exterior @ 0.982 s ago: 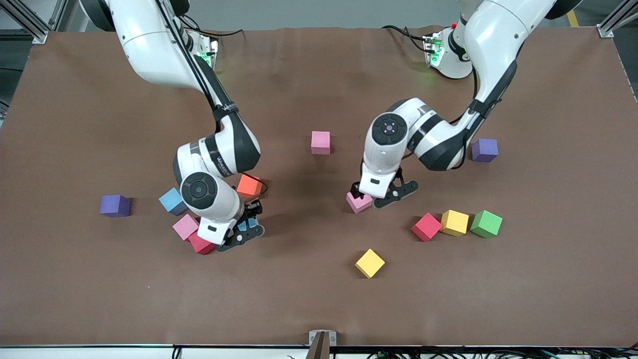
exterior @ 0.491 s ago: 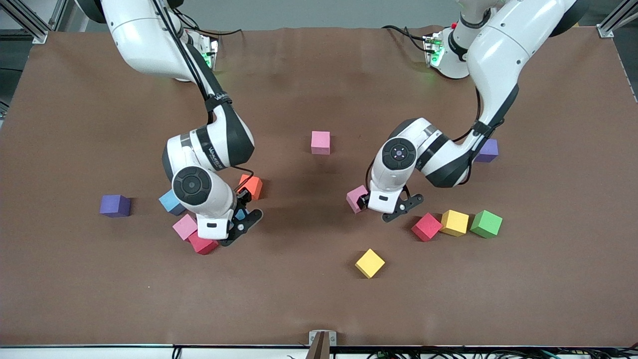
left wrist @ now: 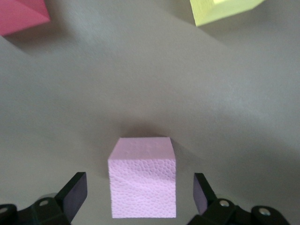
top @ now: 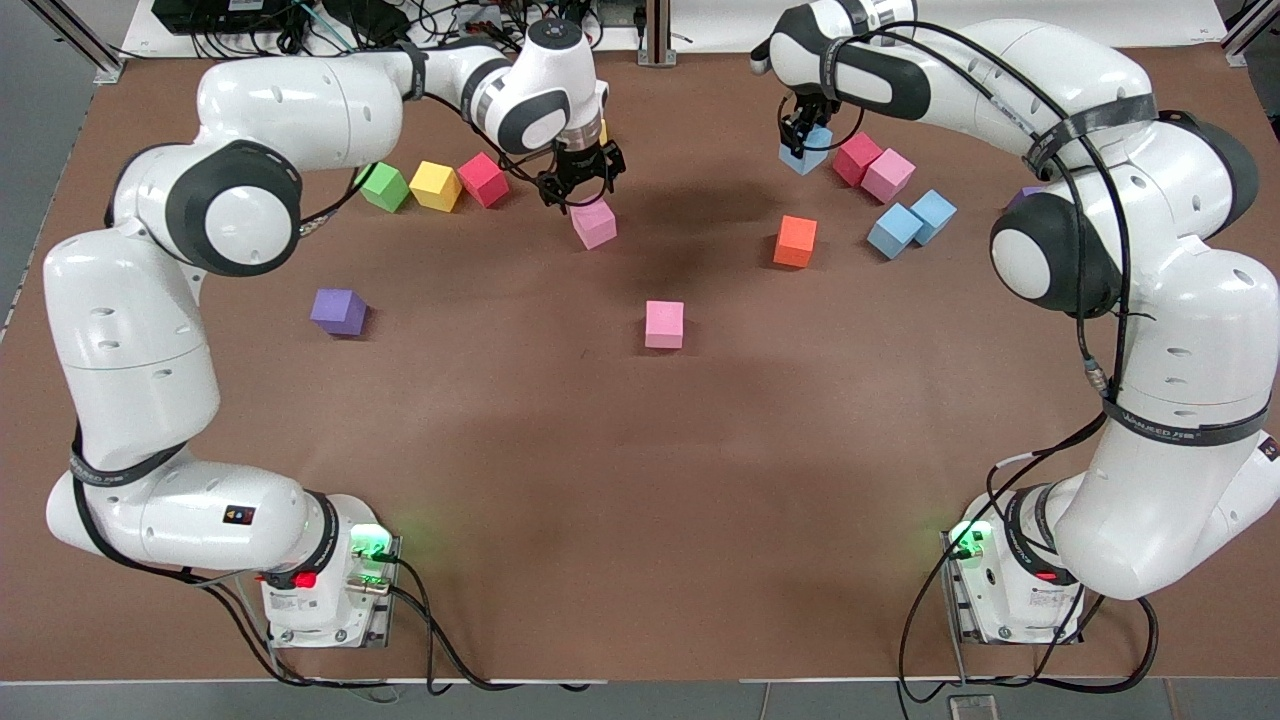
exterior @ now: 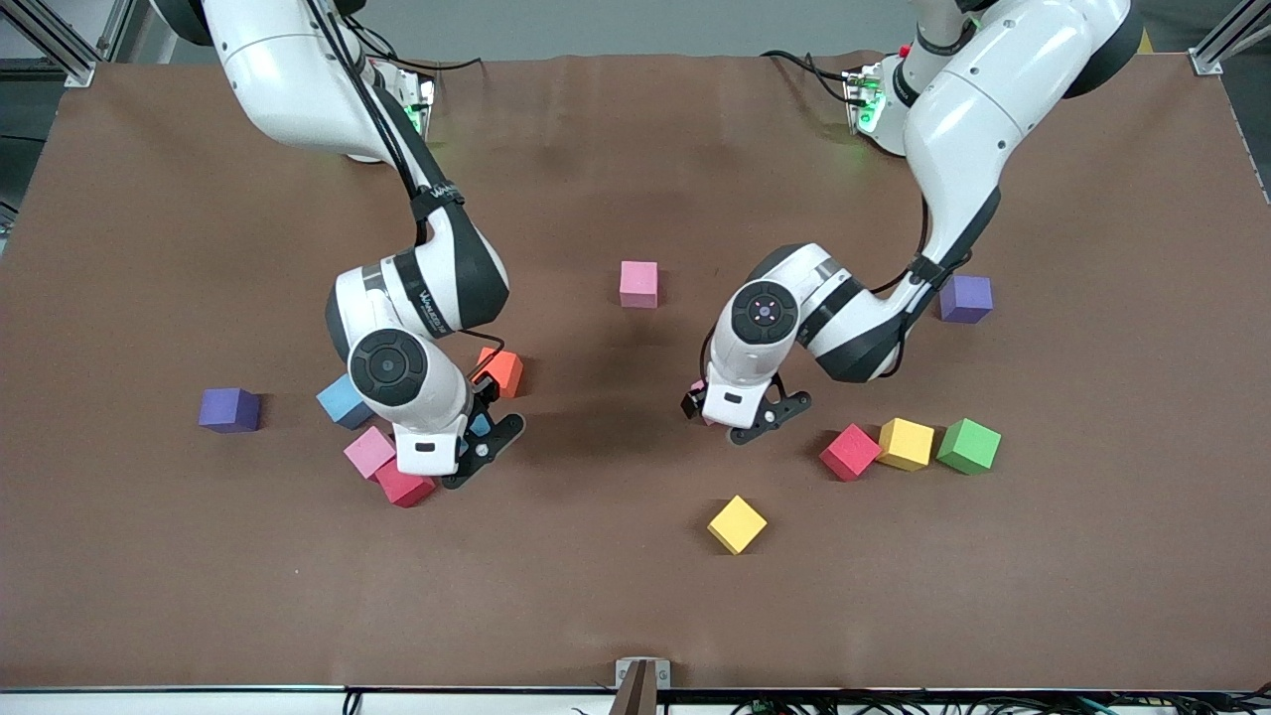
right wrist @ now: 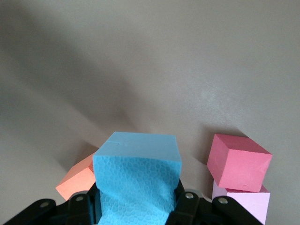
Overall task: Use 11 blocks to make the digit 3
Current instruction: 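Move the left gripper to a second pink cube and grasp it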
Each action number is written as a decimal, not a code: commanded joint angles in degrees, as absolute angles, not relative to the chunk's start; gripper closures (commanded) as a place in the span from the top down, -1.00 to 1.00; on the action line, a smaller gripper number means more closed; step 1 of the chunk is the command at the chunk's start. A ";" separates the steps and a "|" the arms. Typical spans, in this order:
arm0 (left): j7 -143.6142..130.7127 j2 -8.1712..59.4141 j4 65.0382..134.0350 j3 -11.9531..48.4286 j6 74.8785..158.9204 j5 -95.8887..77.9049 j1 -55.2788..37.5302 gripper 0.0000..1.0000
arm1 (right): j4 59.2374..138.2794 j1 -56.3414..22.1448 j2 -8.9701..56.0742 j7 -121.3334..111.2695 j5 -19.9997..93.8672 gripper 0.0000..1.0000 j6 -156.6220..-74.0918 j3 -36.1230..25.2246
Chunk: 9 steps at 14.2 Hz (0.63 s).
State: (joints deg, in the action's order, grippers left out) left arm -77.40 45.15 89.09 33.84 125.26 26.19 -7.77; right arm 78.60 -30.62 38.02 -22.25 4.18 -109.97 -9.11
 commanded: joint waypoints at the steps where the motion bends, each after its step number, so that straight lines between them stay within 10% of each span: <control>1: -78.57 48.07 87.19 34.01 125.51 26.36 -8.52 1.00 | 80.60 -29.53 35.69 -24.68 3.95 -1.00 -109.78 -8.70; 4: -79.45 48.08 87.89 33.05 125.07 26.63 -8.52 0.81 | 80.60 -30.14 34.72 -18.84 4.31 -1.00 -110.12 -8.70; 9: -95.50 46.16 90.25 32.96 124.98 26.63 -7.21 -0.69 | 80.60 -31.37 33.66 8.73 3.79 -1.00 -108.64 -8.61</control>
